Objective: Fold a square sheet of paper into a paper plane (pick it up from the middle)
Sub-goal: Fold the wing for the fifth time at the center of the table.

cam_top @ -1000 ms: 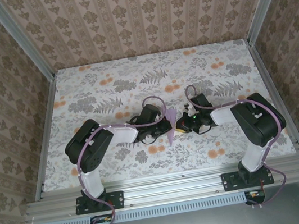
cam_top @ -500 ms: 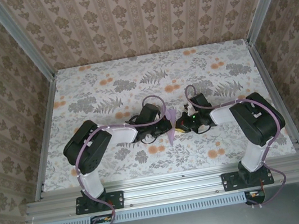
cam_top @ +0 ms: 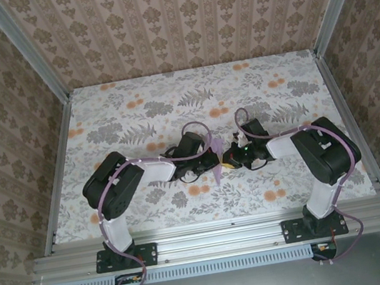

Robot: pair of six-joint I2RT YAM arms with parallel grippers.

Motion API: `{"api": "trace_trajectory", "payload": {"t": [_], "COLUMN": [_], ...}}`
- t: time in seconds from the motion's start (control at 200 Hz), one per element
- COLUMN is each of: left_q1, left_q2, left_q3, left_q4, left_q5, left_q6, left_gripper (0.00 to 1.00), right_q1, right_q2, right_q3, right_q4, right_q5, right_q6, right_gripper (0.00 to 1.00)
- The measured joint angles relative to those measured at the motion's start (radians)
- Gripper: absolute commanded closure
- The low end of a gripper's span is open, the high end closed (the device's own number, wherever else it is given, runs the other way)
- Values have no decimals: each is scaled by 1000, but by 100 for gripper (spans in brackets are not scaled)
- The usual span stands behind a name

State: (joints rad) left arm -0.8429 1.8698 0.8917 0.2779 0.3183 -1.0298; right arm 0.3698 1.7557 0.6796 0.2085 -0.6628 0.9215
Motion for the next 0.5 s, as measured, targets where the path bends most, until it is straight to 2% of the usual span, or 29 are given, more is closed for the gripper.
{"api": "trace_trajectory", "payload": {"t": [0.305, 0.5], "left_q1": [0, 2], "left_q2": [10, 19], "left_q3": [0, 0], "left_q4": [10, 27], "left_q5": [0, 12], "left_q6": [-8, -15], "left_gripper": [92, 81], "right_q1": [0, -2], "right_q2": [1, 0], "right_q3": [-1, -1], "right_q4": [5, 3], "right_q5": [-2, -3], "right_q6": [0, -1], "right_gripper": [96, 96]}}
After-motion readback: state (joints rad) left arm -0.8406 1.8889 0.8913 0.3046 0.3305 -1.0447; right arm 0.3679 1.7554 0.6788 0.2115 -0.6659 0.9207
